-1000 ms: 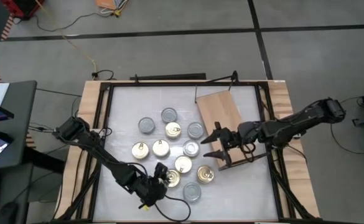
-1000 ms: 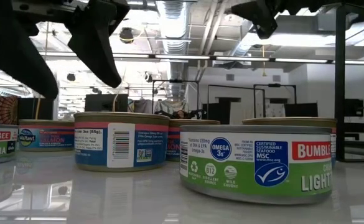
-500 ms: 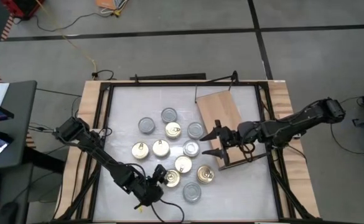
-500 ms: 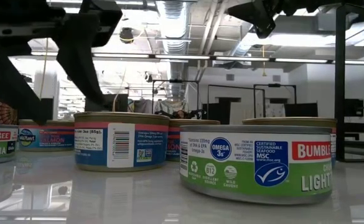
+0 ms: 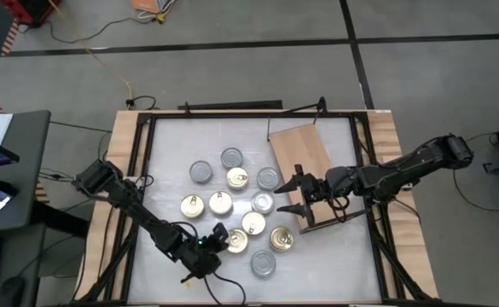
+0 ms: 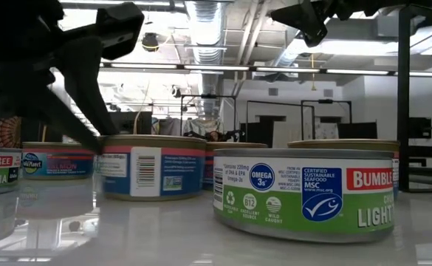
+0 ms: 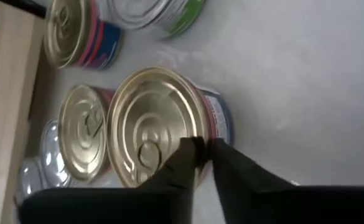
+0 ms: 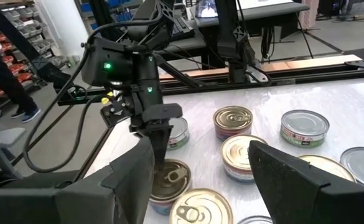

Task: Stack canned seafood by type on shelf
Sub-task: Put the blue tuna can on the shelf

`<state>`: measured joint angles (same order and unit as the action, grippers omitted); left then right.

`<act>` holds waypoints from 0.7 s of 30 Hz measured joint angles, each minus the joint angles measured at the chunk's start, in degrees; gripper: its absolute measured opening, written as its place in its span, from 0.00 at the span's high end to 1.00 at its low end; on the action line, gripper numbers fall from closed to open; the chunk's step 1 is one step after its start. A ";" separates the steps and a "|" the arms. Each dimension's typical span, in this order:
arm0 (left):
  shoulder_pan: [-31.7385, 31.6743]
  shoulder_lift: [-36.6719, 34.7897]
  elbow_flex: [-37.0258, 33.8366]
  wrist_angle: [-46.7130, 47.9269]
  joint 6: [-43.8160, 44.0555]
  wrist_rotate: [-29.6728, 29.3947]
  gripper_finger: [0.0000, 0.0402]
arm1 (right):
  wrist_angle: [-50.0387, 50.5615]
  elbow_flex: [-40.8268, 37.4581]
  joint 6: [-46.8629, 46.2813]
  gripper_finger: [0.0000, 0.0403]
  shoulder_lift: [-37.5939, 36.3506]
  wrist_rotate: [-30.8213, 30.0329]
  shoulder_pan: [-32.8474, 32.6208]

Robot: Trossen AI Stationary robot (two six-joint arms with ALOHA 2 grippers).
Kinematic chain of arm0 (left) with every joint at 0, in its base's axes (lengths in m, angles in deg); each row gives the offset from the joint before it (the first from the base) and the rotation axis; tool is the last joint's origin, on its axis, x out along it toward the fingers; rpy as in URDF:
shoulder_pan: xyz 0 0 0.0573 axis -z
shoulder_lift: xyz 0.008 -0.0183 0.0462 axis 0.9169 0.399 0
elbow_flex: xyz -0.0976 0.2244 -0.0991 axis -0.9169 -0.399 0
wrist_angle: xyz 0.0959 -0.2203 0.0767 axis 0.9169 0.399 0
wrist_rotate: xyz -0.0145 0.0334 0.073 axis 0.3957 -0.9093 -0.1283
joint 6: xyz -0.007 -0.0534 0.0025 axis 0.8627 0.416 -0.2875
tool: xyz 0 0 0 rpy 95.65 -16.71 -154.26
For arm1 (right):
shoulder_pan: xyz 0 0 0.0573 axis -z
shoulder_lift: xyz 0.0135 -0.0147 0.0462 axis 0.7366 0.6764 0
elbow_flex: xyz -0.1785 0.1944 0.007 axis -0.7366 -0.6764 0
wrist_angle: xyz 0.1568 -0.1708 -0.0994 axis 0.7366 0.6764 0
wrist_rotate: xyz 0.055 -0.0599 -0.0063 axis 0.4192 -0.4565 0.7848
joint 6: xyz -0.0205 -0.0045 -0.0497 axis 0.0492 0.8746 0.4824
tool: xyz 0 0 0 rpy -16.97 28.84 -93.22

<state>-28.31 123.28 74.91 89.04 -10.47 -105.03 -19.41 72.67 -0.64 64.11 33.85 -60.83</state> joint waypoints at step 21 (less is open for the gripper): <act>-1.27 0.06 -0.96 4.05 12.13 3.77 1.00 | 0.01 0.00 -0.13 0.30 0.00 0.00 0.00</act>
<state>-29.58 123.34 73.95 93.09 1.65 -101.26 -19.41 72.67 -0.77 64.11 33.85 -60.83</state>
